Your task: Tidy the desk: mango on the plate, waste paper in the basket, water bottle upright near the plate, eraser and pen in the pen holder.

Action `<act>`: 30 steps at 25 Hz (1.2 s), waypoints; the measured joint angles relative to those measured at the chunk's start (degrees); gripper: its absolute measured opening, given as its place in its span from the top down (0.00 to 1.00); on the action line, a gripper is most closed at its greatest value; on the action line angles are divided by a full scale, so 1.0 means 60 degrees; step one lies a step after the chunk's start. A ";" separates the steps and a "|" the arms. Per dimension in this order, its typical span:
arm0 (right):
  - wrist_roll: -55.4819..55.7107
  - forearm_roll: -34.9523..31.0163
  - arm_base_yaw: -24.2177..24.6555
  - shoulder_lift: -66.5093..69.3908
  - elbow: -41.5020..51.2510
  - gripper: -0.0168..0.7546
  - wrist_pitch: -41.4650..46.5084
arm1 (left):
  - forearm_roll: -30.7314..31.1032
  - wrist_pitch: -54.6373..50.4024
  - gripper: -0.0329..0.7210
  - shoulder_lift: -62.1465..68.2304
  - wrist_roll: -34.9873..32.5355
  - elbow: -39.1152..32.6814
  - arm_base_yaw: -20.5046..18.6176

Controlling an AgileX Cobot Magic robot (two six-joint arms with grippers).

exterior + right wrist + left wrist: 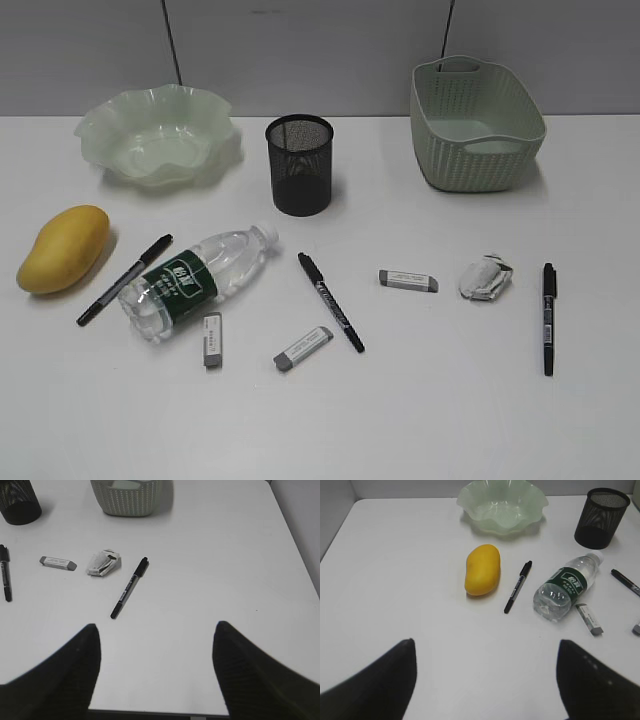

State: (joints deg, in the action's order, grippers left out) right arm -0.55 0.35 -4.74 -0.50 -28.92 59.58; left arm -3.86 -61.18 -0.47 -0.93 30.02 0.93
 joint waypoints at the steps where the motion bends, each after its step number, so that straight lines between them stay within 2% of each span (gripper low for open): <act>1: 0.0000 0.0000 0.0000 0.0000 0.0000 0.26 0.0000 | 0.0000 0.0000 0.07 0.0000 0.0000 0.0000 0.0000; 9: 0.0000 0.0000 0.0000 0.0000 0.0000 0.26 0.0000 | -0.0047 0.0000 0.11 0.0000 0.0000 0.0000 0.0000; 14: 0.0000 0.0000 0.0000 0.0000 0.0000 0.26 0.0000 | -0.0503 0.0437 0.16 0.0685 0.0000 0.0213 0.0000; 20: 0.0000 0.0000 0.0000 0.0000 0.0000 0.26 0.0000 | -0.0627 0.1684 0.17 0.3267 0.0000 0.0653 0.0000; 25: 0.0000 0.0000 0.0000 0.0000 0.0000 0.26 0.0000 | -0.0681 0.2491 0.17 0.6272 0.0000 0.0656 0.0000; 30: 0.0000 0.0000 0.0000 0.0000 0.0000 0.26 0.0000 | -0.0703 0.3746 0.11 0.9305 0.0000 0.0673 0.0000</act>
State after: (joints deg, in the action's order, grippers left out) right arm -0.55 0.35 -4.74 -0.50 -28.92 59.58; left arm -8.08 -38.70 55.36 -0.93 34.06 0.93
